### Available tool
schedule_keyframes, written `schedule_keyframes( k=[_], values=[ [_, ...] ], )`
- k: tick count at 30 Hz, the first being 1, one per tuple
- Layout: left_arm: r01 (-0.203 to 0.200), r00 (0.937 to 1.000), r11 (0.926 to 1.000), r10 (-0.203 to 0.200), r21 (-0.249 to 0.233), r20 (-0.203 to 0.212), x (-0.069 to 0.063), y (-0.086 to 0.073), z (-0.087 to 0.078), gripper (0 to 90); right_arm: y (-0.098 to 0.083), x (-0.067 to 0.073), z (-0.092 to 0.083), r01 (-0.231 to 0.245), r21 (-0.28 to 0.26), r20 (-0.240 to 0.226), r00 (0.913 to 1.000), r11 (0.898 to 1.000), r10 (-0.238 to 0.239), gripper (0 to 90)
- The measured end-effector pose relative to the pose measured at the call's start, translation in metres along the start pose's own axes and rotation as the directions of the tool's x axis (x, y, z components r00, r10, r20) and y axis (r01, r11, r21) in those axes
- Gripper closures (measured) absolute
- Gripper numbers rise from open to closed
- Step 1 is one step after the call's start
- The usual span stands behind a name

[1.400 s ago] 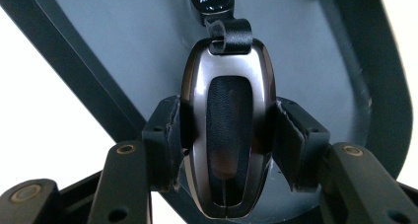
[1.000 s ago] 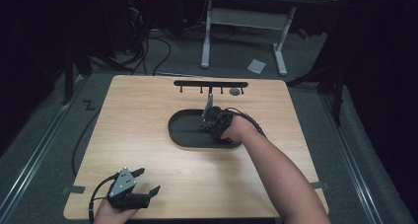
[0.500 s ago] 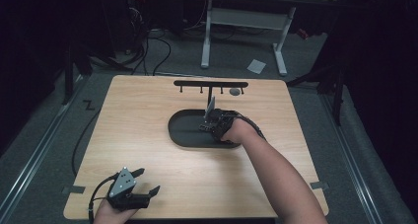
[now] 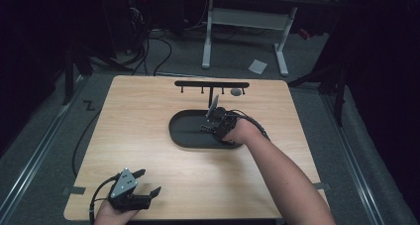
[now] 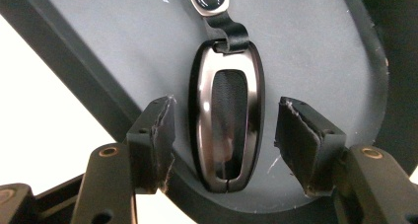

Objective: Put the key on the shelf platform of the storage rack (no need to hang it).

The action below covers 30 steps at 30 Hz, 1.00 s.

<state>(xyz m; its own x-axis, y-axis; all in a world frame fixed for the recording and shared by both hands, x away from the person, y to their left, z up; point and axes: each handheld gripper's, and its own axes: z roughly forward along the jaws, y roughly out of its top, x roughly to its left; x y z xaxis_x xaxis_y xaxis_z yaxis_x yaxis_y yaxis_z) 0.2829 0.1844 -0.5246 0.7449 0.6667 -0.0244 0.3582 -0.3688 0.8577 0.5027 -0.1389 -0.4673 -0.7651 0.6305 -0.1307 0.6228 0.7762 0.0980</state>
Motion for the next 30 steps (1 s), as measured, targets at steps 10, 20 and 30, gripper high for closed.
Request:
schedule_keyframes(
  k=[10,20,30],
  values=[
    [-0.009,1.0,0.9999,0.009,0.01,0.002,-0.003,0.001,0.003,18.3,-0.012,0.002,-0.021,-0.01,-0.058,0.006,0.9999,0.998,0.01,35.6],
    [-0.011,0.9999,0.9999,0.011,0.007,0.003,-0.003,0.0,0.003,18.3,-0.031,0.005,-0.022,-0.023,-0.099,0.001,0.9997,0.995,0.023,39.9],
    [-0.015,0.9999,0.9998,0.014,0.013,0.005,-0.003,0.001,0.003,18.2,-0.056,0.014,-0.024,-0.04,-0.193,0.009,0.999,0.98,0.043,42.8]
  ],
)
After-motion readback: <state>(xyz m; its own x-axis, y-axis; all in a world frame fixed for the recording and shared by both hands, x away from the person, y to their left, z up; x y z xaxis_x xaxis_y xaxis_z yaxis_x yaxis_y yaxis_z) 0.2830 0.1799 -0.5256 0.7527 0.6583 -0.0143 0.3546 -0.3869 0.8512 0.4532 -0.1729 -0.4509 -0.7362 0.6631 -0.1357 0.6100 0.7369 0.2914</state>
